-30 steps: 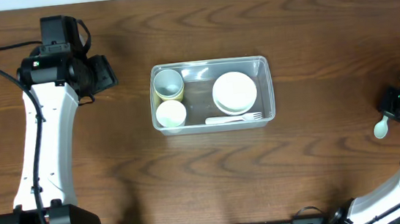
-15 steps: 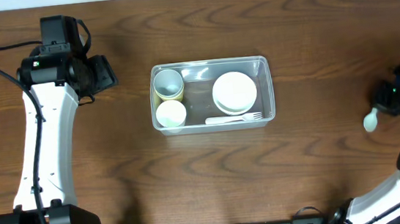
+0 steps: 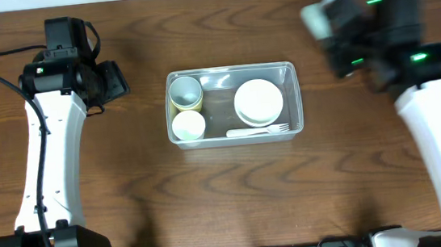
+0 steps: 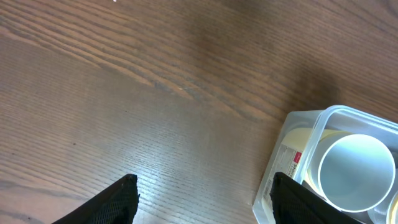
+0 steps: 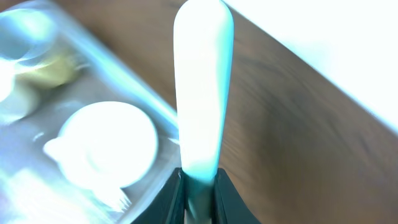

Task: Pack container
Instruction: 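Carry the green spoon into the container beside the fork and release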

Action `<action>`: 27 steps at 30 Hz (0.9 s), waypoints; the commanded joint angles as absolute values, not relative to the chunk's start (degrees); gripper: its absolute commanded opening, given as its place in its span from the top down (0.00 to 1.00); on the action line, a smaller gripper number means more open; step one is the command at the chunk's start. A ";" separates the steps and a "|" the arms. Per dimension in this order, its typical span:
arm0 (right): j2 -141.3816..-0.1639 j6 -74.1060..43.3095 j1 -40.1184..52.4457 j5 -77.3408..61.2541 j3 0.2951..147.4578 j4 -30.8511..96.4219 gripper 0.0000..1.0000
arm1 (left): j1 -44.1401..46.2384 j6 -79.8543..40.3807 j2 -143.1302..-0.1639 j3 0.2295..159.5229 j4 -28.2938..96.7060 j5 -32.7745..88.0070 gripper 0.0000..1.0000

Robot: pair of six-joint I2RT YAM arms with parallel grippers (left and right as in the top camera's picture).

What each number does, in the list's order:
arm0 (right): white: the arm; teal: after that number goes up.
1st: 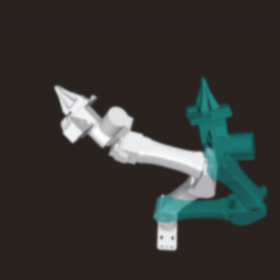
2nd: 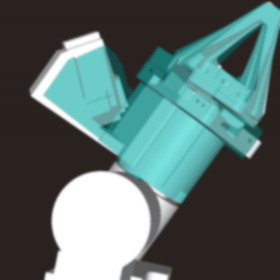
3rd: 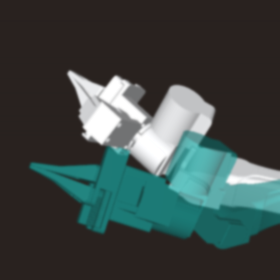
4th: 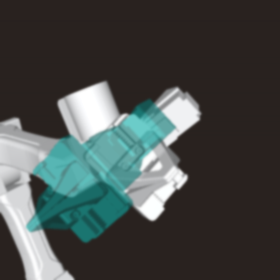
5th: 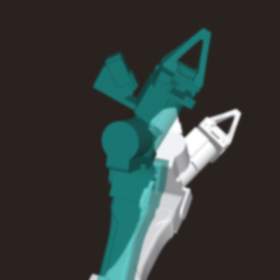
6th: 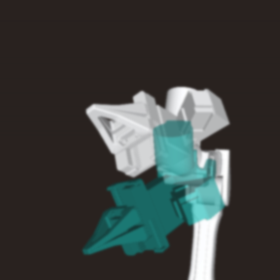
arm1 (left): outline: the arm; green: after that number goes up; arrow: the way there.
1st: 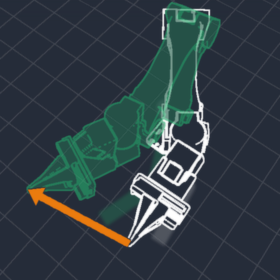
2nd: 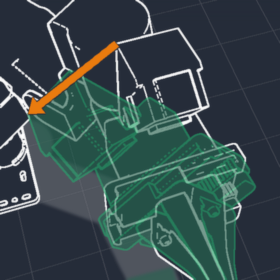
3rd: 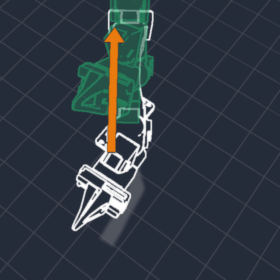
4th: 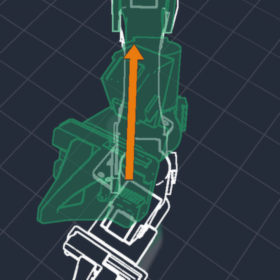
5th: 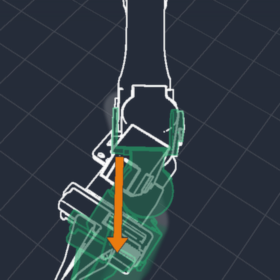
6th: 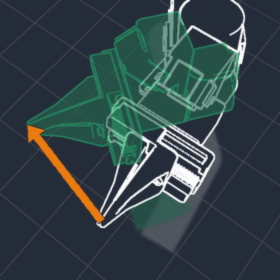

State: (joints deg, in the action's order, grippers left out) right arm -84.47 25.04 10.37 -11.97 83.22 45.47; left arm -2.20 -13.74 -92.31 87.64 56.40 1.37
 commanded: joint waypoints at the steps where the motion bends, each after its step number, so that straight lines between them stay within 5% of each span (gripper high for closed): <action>1: -86.65 36.27 19.84 -6.57 82.76 46.02 0.99 | -2.28 -14.28 -92.60 87.44 56.53 1.52 0.31; 9: -95.85 38.41 30.50 -4.99 82.74 46.57 0.99 | -2.28 -14.26 -92.60 87.44 56.53 1.52 0.31; 27: -103.02 40.40 34.48 -6.46 82.72 54.48 0.99 | -2.28 -14.28 -92.60 87.44 56.53 1.52 0.31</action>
State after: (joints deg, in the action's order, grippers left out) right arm -103.00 38.63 33.76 -5.76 82.65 53.63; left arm -2.20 -13.74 -92.31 87.64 56.40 1.37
